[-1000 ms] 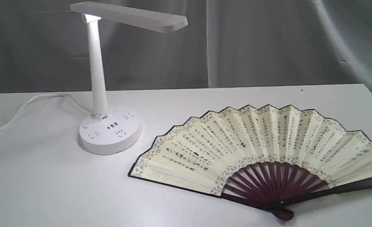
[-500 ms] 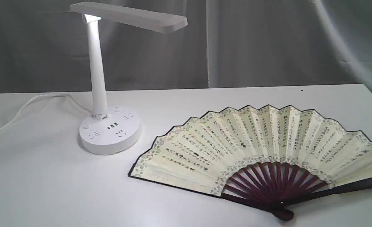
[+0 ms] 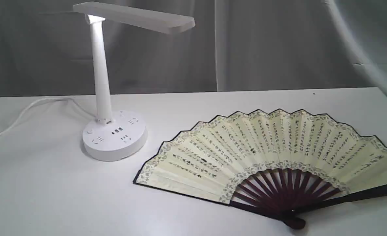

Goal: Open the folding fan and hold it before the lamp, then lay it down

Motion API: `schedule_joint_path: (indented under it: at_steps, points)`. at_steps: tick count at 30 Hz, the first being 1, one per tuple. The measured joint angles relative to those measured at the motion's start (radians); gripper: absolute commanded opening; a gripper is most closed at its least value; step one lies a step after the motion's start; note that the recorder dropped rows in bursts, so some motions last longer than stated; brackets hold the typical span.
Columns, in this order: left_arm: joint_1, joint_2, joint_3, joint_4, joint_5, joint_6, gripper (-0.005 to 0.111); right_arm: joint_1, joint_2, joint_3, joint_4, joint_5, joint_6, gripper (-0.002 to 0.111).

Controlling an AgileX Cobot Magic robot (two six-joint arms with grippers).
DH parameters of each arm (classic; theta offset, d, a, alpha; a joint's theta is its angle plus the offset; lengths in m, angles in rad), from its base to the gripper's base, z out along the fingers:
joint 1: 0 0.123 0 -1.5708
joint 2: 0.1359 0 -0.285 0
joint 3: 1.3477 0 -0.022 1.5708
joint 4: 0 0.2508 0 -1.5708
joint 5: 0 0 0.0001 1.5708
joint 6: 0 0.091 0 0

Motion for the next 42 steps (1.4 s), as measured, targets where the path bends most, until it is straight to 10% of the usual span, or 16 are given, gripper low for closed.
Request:
schedule_joint_path:
  at_steps: [42]
  points:
    - [0.000,0.000,0.000,0.000,0.058,-0.003,0.000,0.000,0.000,0.000,-0.004,-0.002,0.000,0.000]
